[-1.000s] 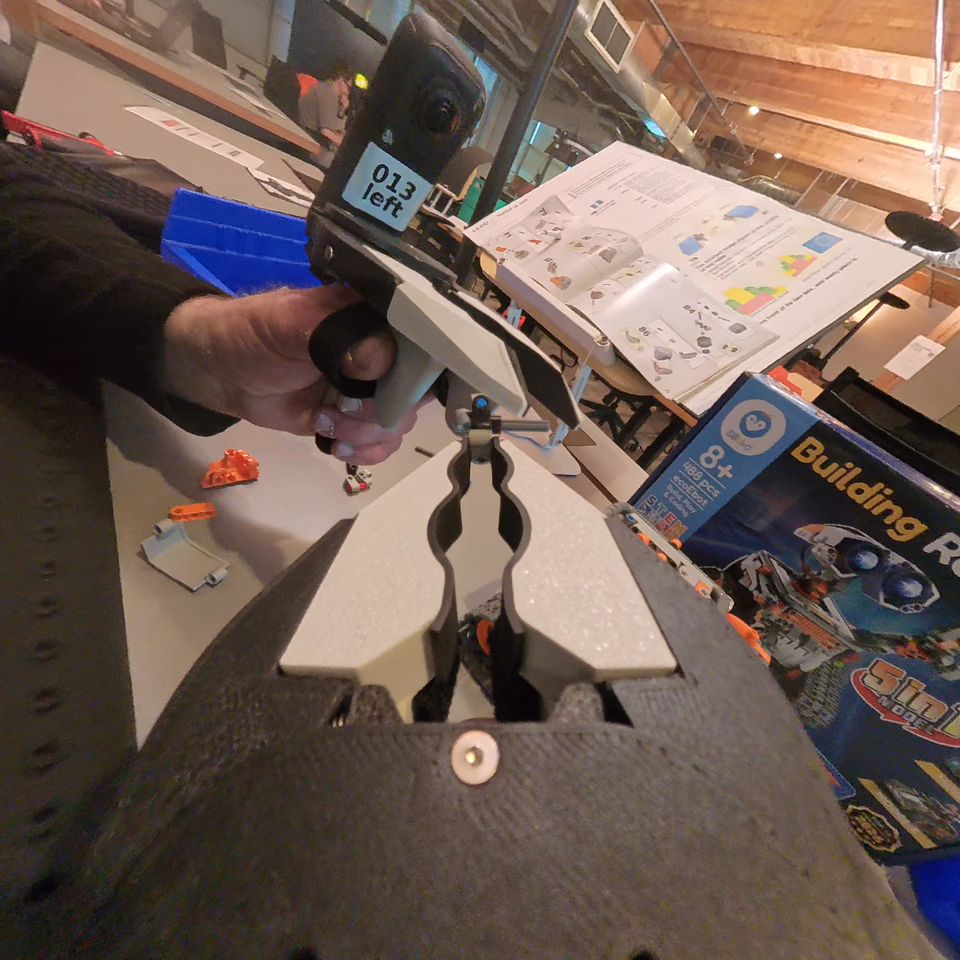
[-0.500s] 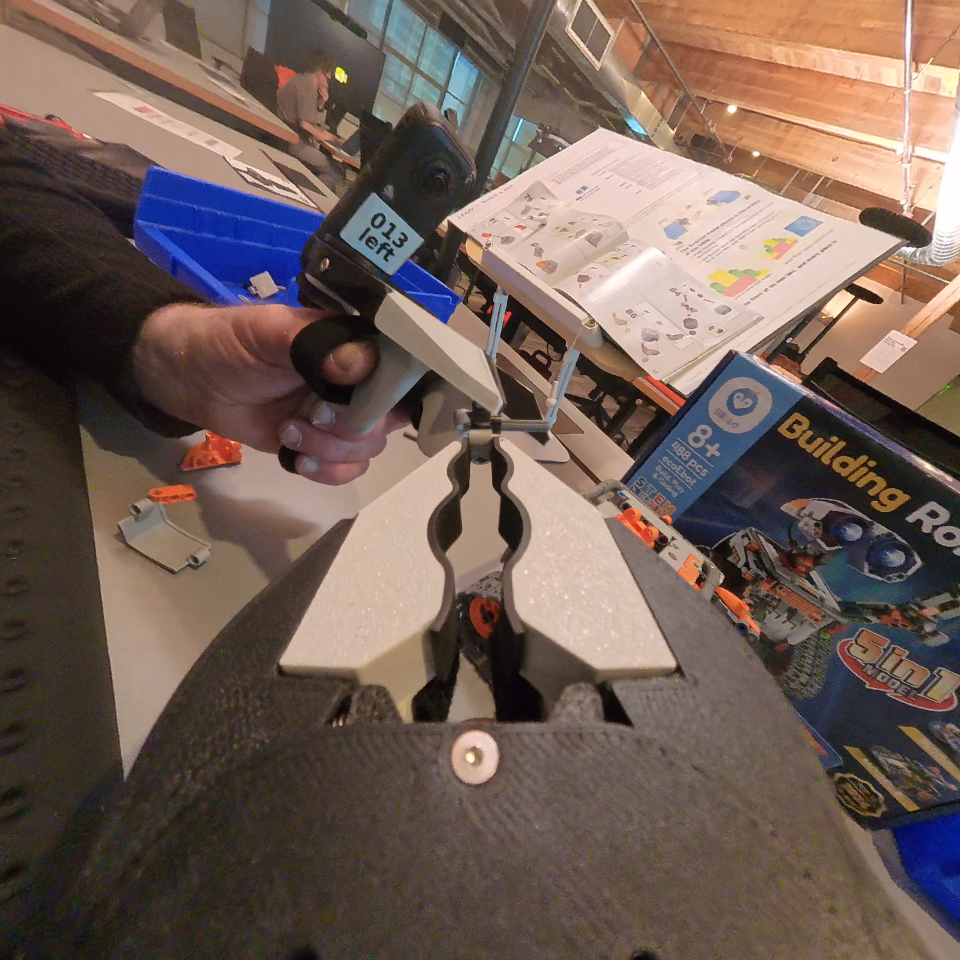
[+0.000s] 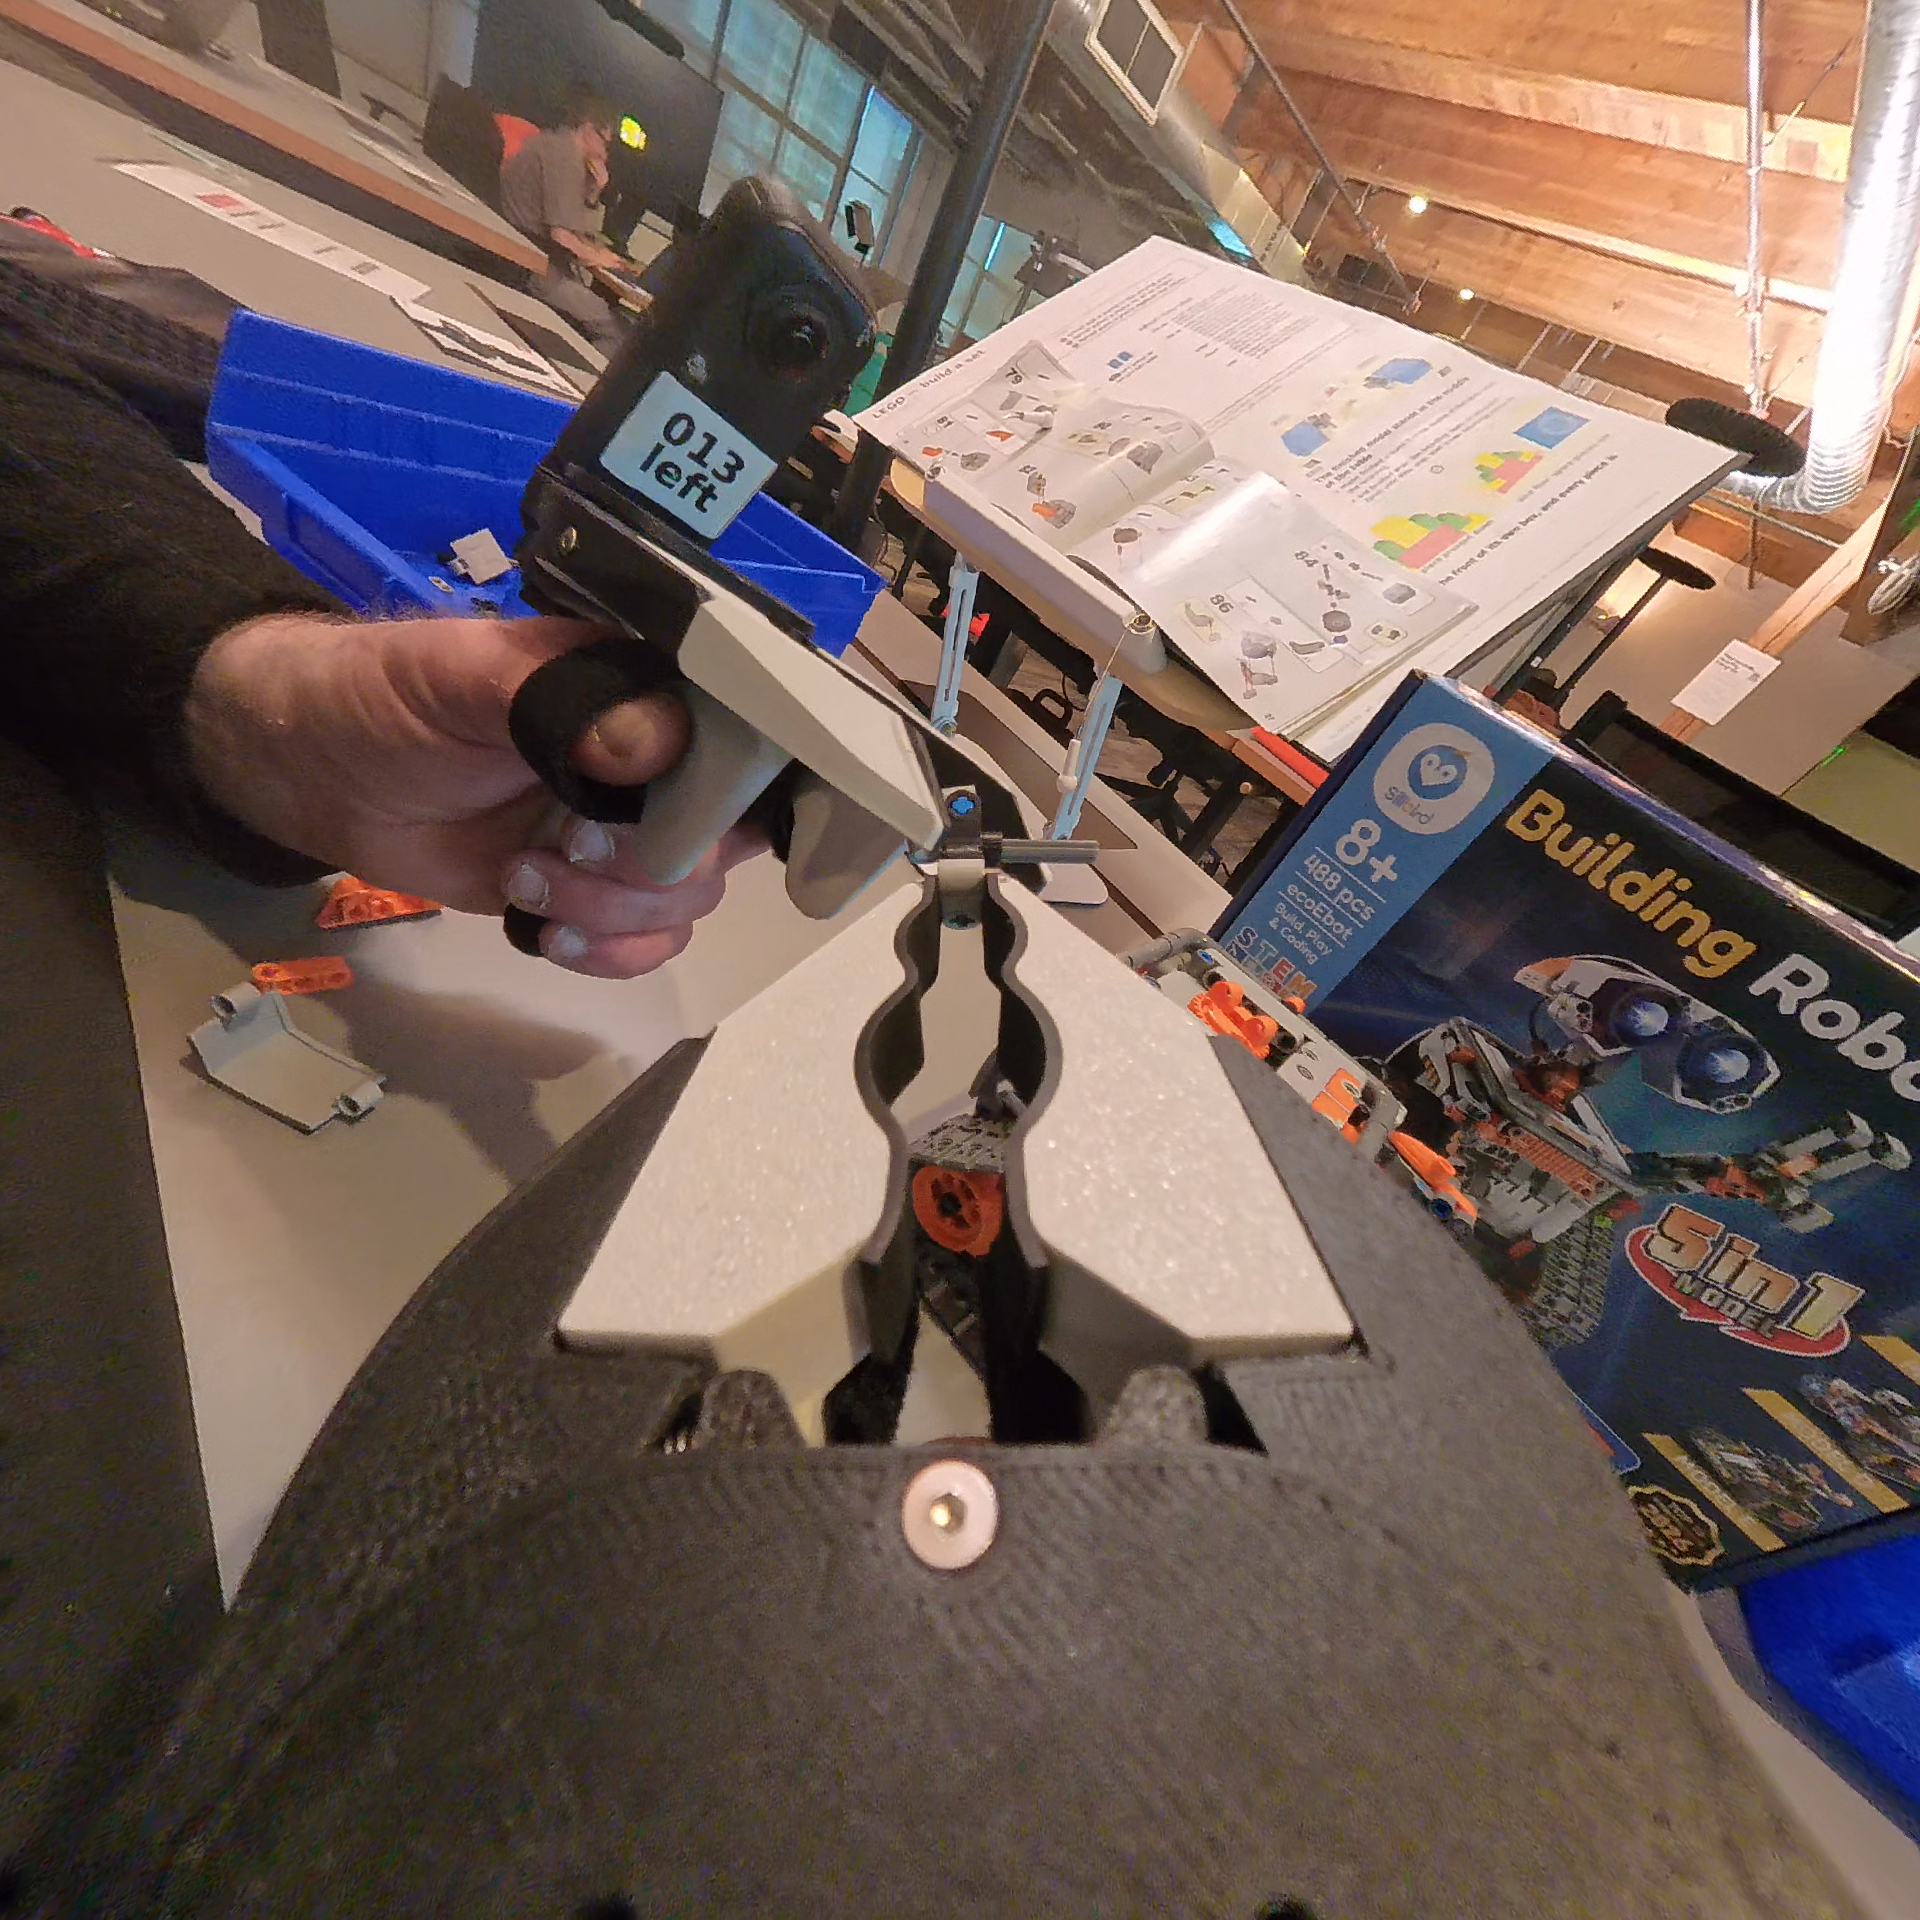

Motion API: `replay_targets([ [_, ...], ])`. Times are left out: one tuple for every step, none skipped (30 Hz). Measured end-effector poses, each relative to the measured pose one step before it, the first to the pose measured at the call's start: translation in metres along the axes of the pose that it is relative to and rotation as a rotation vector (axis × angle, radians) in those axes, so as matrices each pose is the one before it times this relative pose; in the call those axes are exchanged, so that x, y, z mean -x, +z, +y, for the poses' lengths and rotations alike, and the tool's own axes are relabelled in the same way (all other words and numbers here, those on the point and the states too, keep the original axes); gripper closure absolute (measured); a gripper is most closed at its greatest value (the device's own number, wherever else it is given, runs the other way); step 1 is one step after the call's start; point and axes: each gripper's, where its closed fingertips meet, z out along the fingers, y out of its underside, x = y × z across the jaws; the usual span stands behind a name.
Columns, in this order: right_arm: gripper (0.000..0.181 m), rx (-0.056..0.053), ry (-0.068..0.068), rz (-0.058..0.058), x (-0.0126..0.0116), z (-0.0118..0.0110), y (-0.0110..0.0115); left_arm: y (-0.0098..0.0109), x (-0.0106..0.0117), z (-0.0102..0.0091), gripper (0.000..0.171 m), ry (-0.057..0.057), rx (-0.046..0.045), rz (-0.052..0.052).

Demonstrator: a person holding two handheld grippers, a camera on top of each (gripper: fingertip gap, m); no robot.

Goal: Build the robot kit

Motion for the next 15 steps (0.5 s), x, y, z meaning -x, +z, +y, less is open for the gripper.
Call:
replay_targets([
  [0.176, -0.0002, -0.0020, 0.0033, -0.00047, 0.00002, -0.00025, 0.00011, 0.00124, 0.00057, 0.136, -0.0074, 0.00153, -0.0001],
  [0.176, 0.0001, -0.0007, 0.0009, -0.00020, 0.00015, -0.00019, -0.00023, 0.00153, 0.00008, 0.136, -0.0065, -0.00170, -0.0027],
  [0.176, 0.0011, 0.0004, -0.0004, -0.00008, 0.00034, -0.00008, -0.00037, 0.00145, -0.00019, 0.136, -0.0059, -0.00297, -0.0029],
  [0.176, 0.0013, -0.0016, 0.0004, -0.00008, 0.00036, -0.00009, -0.00031, 0.00109, -0.00024, 0.137, -0.0047, -0.00203, -0.0027],
  [0.176, -0.0003, -0.0015, -0.0002, 0.00010, -0.00001, -0.00015, -0.00012, 0.00064, -0.00018, 0.138, -0.0019, -0.00185, -0.0009],
  [0.176, 0.0001, 0.0013, -0.0014, -0.00002, 0.00029, -0.00015, 0.00005, 0.00029, 0.00004, 0.139, 0.0008, 0.00000, -0.0002],
  [0.176, 0.0021, 0.0014, -0.0013, -0.00005, 0.00066, 0.00007, 0.00025, -0.00030, 0.00042, 0.140, 0.0036, 0.00177, 0.0010],
  [0.176, 0.0029, 0.0001, 0.0002, -0.00031, 0.00075, 0.00010, 0.00027, -0.00012, 0.00061, 0.141, 0.0049, 0.00215, -0.0002],
  [0.176, 0.0024, 0.0006, -0.0007, -0.00015, 0.00080, 0.00005, 0.00033, -0.00063, 0.00039, 0.144, 0.0053, 0.00002, 0.0016],
  [0.176, 0.0020, 0.0021, -0.0017, -0.00003, 0.00068, 0.00012, 0.00035, -0.00067, 0.00056, 0.146, 0.0043, 0.00214, 0.0023],
  [0.176, 0.0009, 0.0012, -0.0011, -0.00008, 0.00050, -0.00007, 0.00027, 0.00000, 0.00056, 0.146, 0.0027, 0.00161, -0.0006],
  [0.176, 0.0001, 0.0008, -0.0008, -0.00003, 0.00023, -0.00011, 0.00002, 0.00007, 0.00014, 0.146, 0.0005, -0.00019, 0.0008],
  [0.176, 0.0006, 0.0011, -0.0008, 0.00008, 0.00036, -0.00004, 0.00015, 0.00018, 0.00018, 0.146, -0.0011, 0.00026, 0.0004],
  [0.176, 0.0005, 0.0007, -0.0015, 0.00004, 0.00027, 0.00009, 0.00005, 0.00013, 0.00024, 0.146, -0.0018, 0.00016, 0.0008],
  [0.176, -0.0001, 0.0012, -0.0021, 0.00013, 0.00011, -0.00010, -0.00002, -0.00008, -0.00014, 0.147, -0.0006, -0.00067, 0.0011],
])
